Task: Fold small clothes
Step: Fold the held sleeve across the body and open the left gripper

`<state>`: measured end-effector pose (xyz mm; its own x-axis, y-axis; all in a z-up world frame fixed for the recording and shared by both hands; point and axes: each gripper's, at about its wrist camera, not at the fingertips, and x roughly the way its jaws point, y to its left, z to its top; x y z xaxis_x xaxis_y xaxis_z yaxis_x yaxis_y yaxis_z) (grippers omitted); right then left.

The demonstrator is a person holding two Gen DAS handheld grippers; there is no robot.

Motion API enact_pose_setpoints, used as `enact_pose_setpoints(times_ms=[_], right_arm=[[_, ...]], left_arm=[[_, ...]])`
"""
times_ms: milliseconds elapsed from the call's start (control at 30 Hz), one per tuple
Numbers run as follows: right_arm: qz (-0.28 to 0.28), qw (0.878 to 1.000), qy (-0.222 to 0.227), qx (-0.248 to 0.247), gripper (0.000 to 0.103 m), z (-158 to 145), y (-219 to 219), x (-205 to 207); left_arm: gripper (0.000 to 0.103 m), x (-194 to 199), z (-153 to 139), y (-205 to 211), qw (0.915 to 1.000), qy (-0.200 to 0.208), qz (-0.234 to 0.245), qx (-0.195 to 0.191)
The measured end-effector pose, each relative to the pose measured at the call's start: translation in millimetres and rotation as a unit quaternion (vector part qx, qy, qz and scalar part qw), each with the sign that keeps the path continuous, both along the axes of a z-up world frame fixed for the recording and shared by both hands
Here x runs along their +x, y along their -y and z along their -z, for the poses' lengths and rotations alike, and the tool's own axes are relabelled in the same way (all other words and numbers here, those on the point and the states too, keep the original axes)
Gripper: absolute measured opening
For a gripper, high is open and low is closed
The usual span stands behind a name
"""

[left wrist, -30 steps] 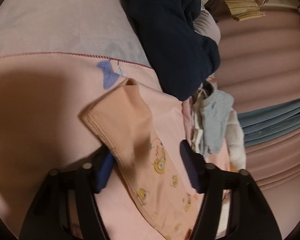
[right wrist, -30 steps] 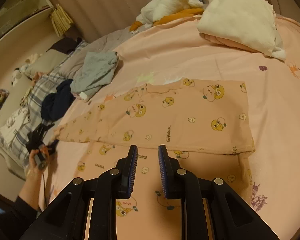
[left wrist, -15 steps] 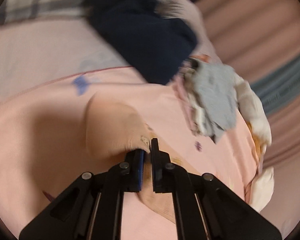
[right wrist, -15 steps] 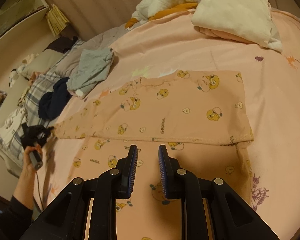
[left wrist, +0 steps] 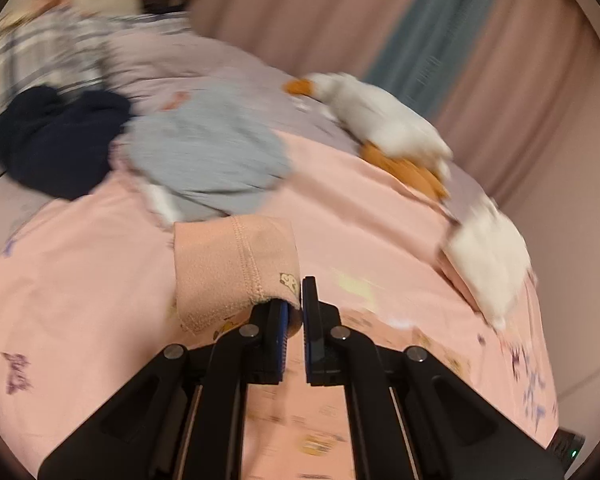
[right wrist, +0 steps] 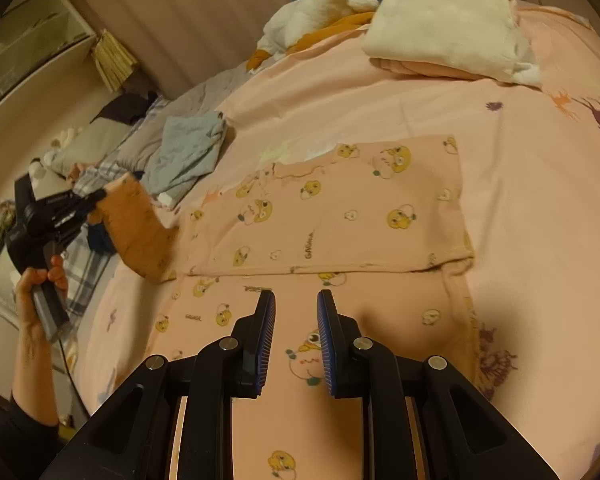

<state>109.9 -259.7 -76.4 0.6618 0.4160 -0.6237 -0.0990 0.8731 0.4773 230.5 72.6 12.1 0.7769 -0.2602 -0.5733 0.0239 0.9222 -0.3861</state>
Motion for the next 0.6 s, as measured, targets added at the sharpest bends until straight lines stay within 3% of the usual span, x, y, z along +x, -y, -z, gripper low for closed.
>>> enact_pose_setpoints(times_ms=[167, 300, 367, 400, 433, 467, 600], right_arm=[[0.011, 1.000, -0.002, 0.010, 0.019, 5.2, 13.6, -5.6], [0.019, 1.000, -0.007, 0.020, 0.020, 10.3, 24.5, -6.4], [0.024, 0.999, -0.013, 0.034, 0.023, 14.4, 30.9, -5.9], [0.028, 0.999, -0.016, 0.041, 0.033, 16.1, 34.1, -4.7], [0.033, 0.998, -0.019, 0.047, 0.046, 17.6, 36.6, -4.4], [0.037, 0.998, -0.020, 0.054, 0.049, 18.9, 39.4, -4.4], [0.033, 0.996, -0.016, 0.087, 0.049, 19.7, 43.0, -1.2]], left_arm=[[0.004, -5.5, 27.9, 95.5, 0.9961, -0.017, 0.070, 0.051], [0.007, -9.7, 66.1, 154.5, 0.9849, -0.041, 0.124, 0.114], [0.021, -11.1, 88.6, 174.4, 0.9766, -0.065, 0.152, 0.138], [0.045, -10.7, 97.8, 179.7, 0.9728, -0.079, 0.164, 0.143], [0.058, -10.1, 105.7, 184.5, 0.9693, -0.094, 0.177, 0.142], [0.074, -12.0, 111.5, 186.3, 0.9680, -0.101, 0.184, 0.137], [0.072, -27.2, 104.3, 176.4, 0.9693, -0.082, 0.195, 0.124]])
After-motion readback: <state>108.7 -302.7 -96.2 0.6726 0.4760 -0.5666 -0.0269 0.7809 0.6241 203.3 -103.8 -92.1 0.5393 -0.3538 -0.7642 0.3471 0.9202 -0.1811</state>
